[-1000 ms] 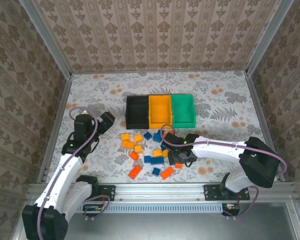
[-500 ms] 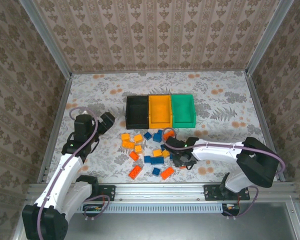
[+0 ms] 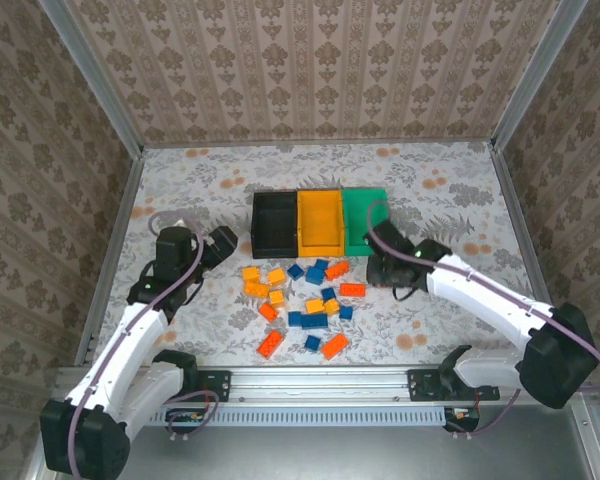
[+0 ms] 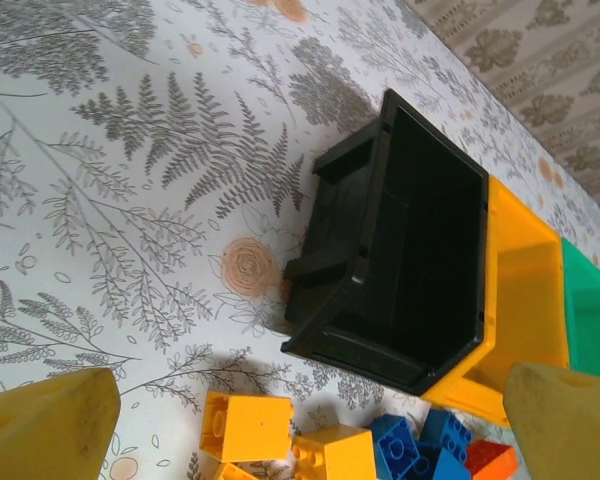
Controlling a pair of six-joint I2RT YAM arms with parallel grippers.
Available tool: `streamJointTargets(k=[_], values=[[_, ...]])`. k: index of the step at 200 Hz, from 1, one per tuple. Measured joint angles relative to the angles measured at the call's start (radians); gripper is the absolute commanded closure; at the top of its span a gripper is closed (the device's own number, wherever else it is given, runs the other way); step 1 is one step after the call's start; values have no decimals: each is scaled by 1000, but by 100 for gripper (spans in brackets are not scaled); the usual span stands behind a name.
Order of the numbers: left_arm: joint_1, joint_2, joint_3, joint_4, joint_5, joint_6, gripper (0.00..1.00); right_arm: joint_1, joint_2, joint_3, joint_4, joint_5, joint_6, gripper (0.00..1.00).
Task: Sort the legos into containers by color
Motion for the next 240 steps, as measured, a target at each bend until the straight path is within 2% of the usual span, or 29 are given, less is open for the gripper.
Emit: streamJointTargets(k=[28,76,88,114,136,150,170,194,240], values=[[-31,0,6,-41,-27,21,0,-81,172,167,62,17,-56,74],[-32,0,21,-116,-56,26,0,-158,485,381,118,60,-93,69],[-32,0,21,-126,-56,26,1,-169,546,425,121,66,-95,64],[-31,0,20,-137,-55,26,7,-183,631,491,121,71,-102,45],[-31,20,20,-136,-50,28,9,-184,643,502,122,69,-113,33],[-31,51,20,-134,-39,34,10,-183,639,502,127,65,-114,29],[-46,111,20,-121,-30,57,10,-174,603,465,153,61,-115,27],[-112,223,23,-92,-34,93,9,-148,518,391,167,54,-115,26],[-233,503,92,-24,-76,180,17,-126,394,278,218,22,-103,26]])
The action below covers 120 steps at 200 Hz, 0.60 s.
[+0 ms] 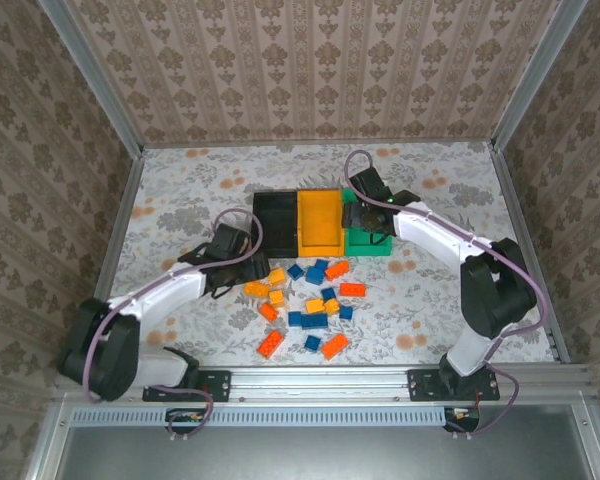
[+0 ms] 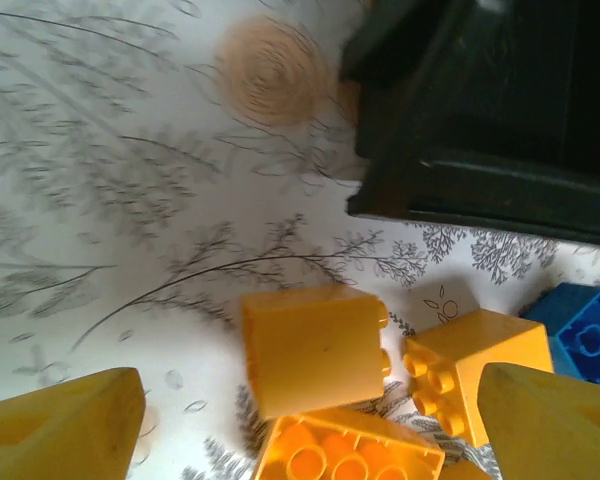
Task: Sort the legos into containers by color
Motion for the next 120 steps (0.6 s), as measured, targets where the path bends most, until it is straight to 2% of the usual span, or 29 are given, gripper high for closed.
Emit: streamJointTargets(k=[20,56,85,120], values=[[-11,63,18,31,-19,14,20,-1,-23,-23,13,-8,11,25],[-11,79,17,43,-64,24,24,-1,-59,-42,17,-13,14,25],[-11,86,14,57,-80,32,34,-1,-79,-42,35,-13,14,24],[-15,98,-13,80,-82,34,35,-1,-90,-42,34,-13,14,24]])
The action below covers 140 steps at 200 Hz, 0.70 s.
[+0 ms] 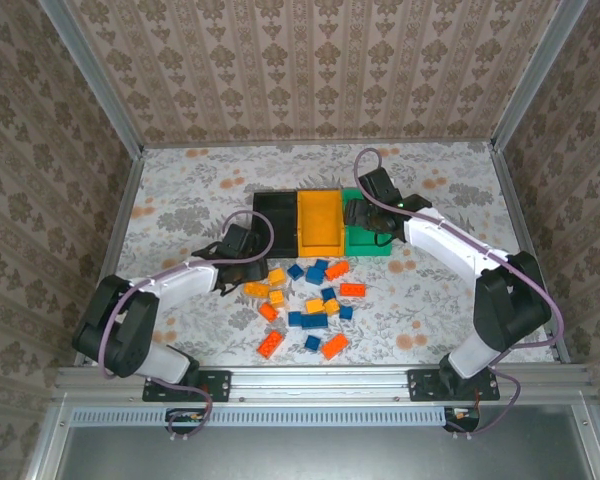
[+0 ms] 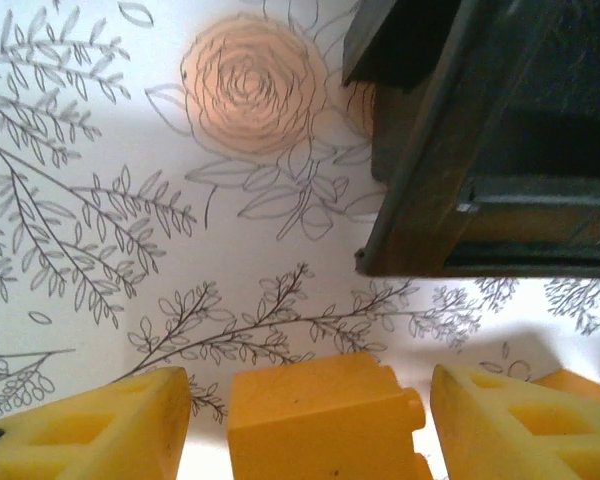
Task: Sort the legos into containers by color
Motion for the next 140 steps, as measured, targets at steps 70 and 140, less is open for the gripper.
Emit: streamJointTargets(k=[70,140], values=[[-8,15,-27,45,-11,-6,64,-3,-28,0,-4,8,0,24],[-44,-275,39,-111,-15,-3,67,-3,-95,-33,0,7,5,24]])
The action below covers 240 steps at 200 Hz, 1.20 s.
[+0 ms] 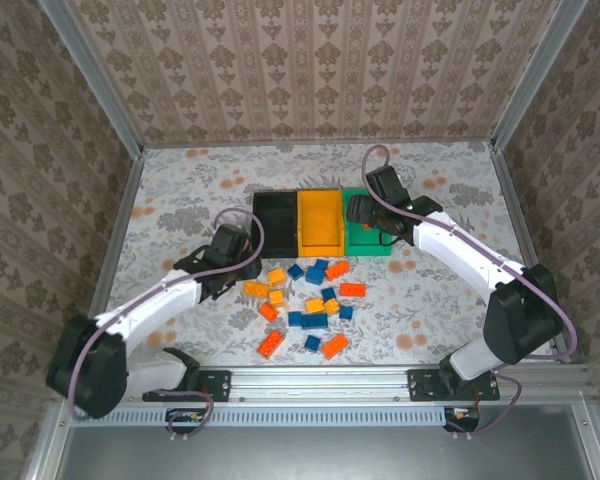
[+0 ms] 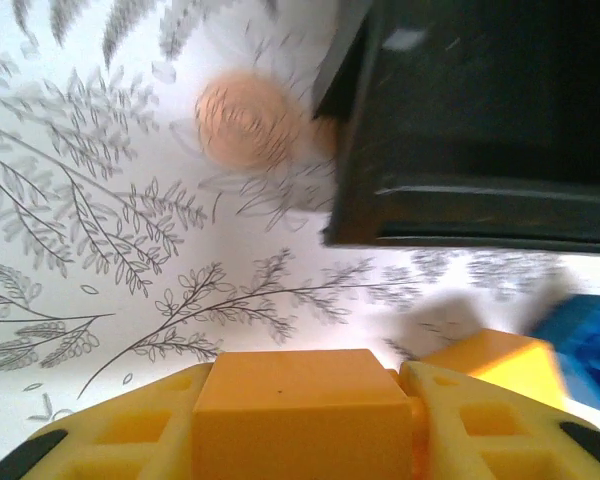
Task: Sort the legos into containers by color
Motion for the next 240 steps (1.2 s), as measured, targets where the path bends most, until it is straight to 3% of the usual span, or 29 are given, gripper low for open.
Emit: streamJointTargets(k=[30,80,130,170,183,240], values=[[-11,61,173,-15,3,17,67,0,-26,-59,0,-5,14,23],[2,406,430,14,0,64,65,0,-74,-148,-3,-8,18,23],[12,583,537,8,0,83,40,0,-161,-219,1,-62,17,22],[11,577,540,0,8,77,22,47,-176,-299,-3,-154,8,22],[9,548,535,-5,15,69,1,91,-181,-320,-5,-171,6,22],[-70,182,378,25,31,47,0,295,-209,-432,-4,-219,42,22]])
